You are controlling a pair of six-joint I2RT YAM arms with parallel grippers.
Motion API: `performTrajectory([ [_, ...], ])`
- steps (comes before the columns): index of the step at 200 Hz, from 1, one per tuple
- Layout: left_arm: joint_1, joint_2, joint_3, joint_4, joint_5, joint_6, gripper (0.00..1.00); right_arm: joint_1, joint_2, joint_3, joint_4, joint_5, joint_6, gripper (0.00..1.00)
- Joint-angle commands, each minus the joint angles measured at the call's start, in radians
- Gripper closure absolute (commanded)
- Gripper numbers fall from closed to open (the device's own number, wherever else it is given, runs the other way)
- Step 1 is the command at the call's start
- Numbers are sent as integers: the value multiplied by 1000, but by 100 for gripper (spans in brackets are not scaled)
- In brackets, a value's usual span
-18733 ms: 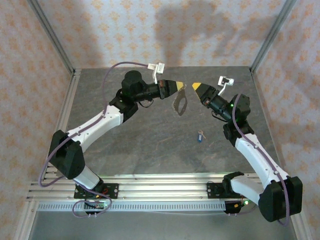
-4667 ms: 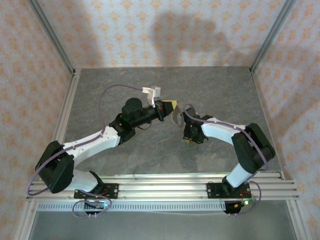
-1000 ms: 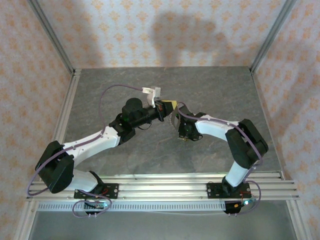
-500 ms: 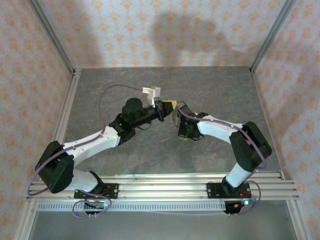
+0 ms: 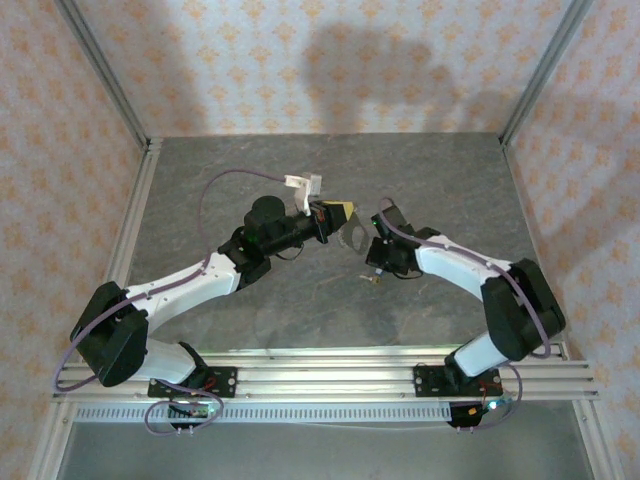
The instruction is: Put the keys on the keyring
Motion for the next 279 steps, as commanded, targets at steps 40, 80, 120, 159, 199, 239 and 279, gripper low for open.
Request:
performTrajectory([
  [40,-12,-41,58,-30,-11,66,100,-56,-116,-68,-47,-4,-4,63],
  [80,-12,-46,62,-43,-14,69,100,-58,-97,-136,-4,-25,40,44],
  [120,-12,-47,61,-44,-15,67,100,-56,-19,-144,53,-48,49,44],
  [159,-12,-49,49,-34,-21,61,100,-57,33,-126,107,-67,61,48],
  [199,-12,-44,41,-19,-21,53,100,-57,97,-73,130,-91,66,54],
  [239,-12,-42,40,-12,-23,50,100,-53,118,-24,126,-106,69,58],
  [279,-12,-37,39,0,-21,44,100,-34,100,15,74,-80,67,57],
])
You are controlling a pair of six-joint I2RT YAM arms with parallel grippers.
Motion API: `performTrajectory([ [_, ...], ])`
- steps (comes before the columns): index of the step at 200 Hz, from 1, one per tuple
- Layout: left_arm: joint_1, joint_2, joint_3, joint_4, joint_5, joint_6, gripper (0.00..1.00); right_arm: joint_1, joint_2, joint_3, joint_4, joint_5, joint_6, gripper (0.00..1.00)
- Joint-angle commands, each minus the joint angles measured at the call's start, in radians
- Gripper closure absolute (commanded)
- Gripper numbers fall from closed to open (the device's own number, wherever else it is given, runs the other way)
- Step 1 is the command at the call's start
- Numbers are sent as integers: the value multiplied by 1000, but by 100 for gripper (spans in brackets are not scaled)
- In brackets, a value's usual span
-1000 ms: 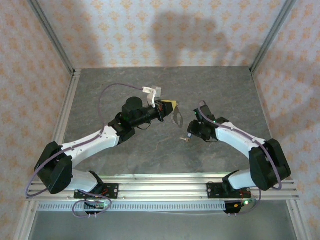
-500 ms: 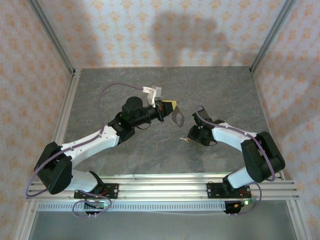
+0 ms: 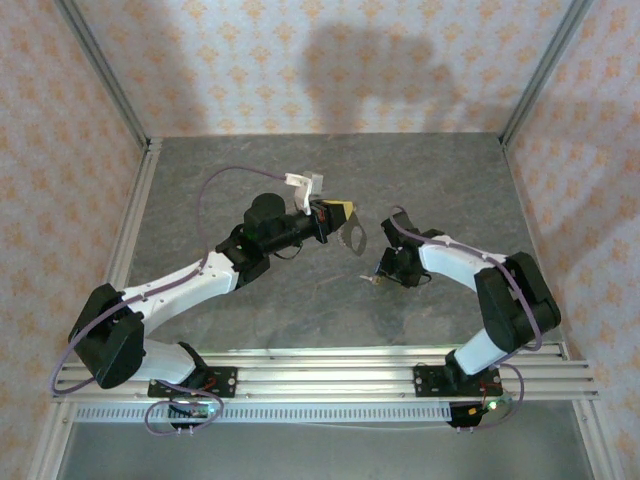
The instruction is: Put the keys on the keyring
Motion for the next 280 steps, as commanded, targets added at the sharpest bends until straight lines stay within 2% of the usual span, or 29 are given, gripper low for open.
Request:
performTrajectory([
  [1,-12,-24,13,59,-20,-2,100,29,27,49,157,-37,7,57],
  [79,-12,-19,6,77,-19,-5,100,69,0,64,83,35,13,51],
  [143,-12,-22,9,77,-20,-4,100,125,50,95,45,58,-119,48],
  [170,-12,-22,9,75,-20,-5,100,128,65,87,25,95,-157,48],
  [252,-12,-20,14,71,-23,-4,100,184,125,99,7,104,-227,49],
  [280,-12,-20,16,72,-25,-5,100,195,135,97,-5,116,-242,55],
])
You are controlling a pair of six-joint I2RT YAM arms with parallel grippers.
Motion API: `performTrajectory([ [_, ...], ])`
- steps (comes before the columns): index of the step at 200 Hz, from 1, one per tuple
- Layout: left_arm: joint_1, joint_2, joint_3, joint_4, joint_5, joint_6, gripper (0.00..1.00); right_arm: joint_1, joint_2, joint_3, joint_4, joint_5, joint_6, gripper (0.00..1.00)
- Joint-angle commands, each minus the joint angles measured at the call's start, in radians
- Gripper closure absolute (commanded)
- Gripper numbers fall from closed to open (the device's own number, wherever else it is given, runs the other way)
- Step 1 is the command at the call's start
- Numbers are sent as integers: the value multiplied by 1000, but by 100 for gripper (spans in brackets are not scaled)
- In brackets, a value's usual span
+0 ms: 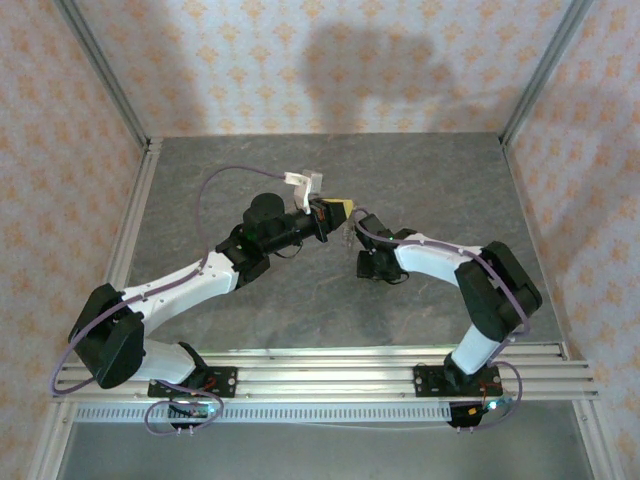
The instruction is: Put the keys on the keyring
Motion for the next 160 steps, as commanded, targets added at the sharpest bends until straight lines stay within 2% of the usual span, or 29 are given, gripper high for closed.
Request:
performTrajectory([
  [1,-12,-19,16,50,-20,-2,100,24,33,4,-43,-1,-27,56],
  [20,-13,-18,17,50,-20,-3,100,26,33,-1,-47,6,-27,68],
  [94,-13,-24,25,37,-19,-2,100,15,30,60,-55,35,0,100],
  [160,-13,-28,23,39,-18,-3,100,-33,45,90,-16,-2,33,100],
])
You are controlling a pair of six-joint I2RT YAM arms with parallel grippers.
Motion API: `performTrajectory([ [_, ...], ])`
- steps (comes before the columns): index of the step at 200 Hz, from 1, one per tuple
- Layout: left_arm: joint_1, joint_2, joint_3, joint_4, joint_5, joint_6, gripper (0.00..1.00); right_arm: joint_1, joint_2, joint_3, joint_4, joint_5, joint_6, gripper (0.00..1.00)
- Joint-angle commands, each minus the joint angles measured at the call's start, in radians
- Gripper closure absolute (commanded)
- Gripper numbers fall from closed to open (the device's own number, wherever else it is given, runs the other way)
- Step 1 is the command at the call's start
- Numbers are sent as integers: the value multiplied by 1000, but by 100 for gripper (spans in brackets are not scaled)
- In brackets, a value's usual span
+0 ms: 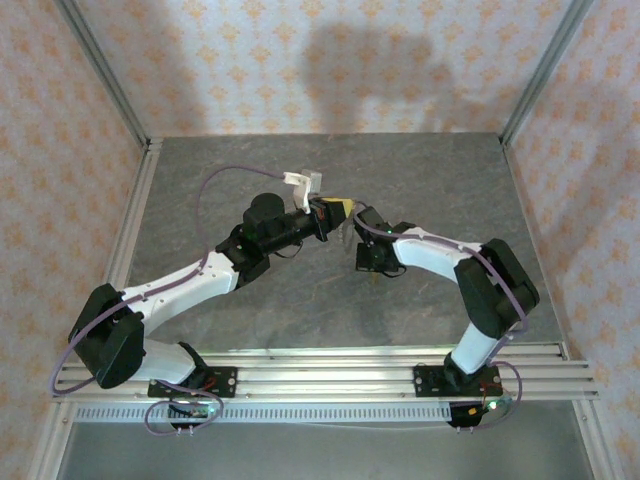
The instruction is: Put the keys on the keyring
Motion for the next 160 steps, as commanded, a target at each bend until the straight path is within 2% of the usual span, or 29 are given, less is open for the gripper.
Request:
performTrajectory([
  [1,-13,-28,21,40,-4,-3,100,-14,26,22,1,-15,22,100],
  [17,-13,-28,20,41,-5,-3,100,-20,35,22,13,-26,18,100],
  [44,-13,-28,20,44,-4,-2,100,-23,24,18,10,-8,27,76],
  [76,-13,-27,17,50,-4,-3,100,-23,-28,-1,-1,6,18,65],
  [102,-13,-22,16,56,-4,-2,100,-23,-47,-14,-16,13,-28,61],
  [160,-13,-14,19,62,-2,-2,100,-12,-34,-19,-29,27,-146,63],
])
